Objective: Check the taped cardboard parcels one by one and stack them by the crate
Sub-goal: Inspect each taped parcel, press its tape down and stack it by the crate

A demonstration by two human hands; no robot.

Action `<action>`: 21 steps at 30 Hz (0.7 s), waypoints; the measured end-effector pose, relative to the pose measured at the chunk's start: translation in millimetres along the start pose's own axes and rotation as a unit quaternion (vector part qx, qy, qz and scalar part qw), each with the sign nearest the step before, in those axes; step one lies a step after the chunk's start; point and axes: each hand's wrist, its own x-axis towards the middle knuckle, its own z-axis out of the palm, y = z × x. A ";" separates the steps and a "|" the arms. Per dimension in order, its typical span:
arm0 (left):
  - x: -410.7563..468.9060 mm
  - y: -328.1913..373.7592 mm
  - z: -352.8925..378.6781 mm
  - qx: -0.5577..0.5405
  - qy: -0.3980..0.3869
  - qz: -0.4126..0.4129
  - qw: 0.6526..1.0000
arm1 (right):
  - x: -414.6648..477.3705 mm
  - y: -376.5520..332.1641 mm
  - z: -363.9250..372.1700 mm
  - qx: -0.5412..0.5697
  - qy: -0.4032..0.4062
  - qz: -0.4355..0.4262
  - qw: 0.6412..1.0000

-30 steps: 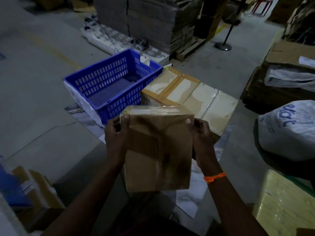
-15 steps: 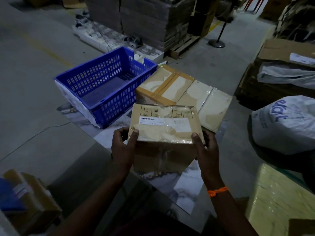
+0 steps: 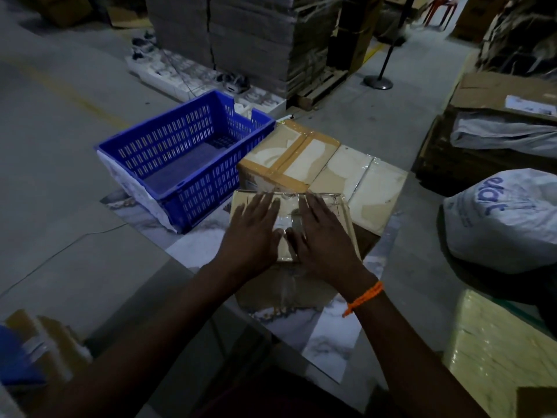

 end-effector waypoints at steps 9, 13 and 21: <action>12.6 -5.8 10.7 0.045 -0.079 0.048 0.995 | 10.5 9.0 9.4 -0.070 -0.048 0.008 0.996; 14.0 -4.6 11.0 0.044 -0.073 0.047 0.995 | 11.3 9.3 9.5 -0.066 -0.055 0.013 0.996; 13.0 -2.3 5.7 0.038 -0.074 0.040 0.996 | 10.1 6.9 5.0 -0.047 -0.055 0.016 0.997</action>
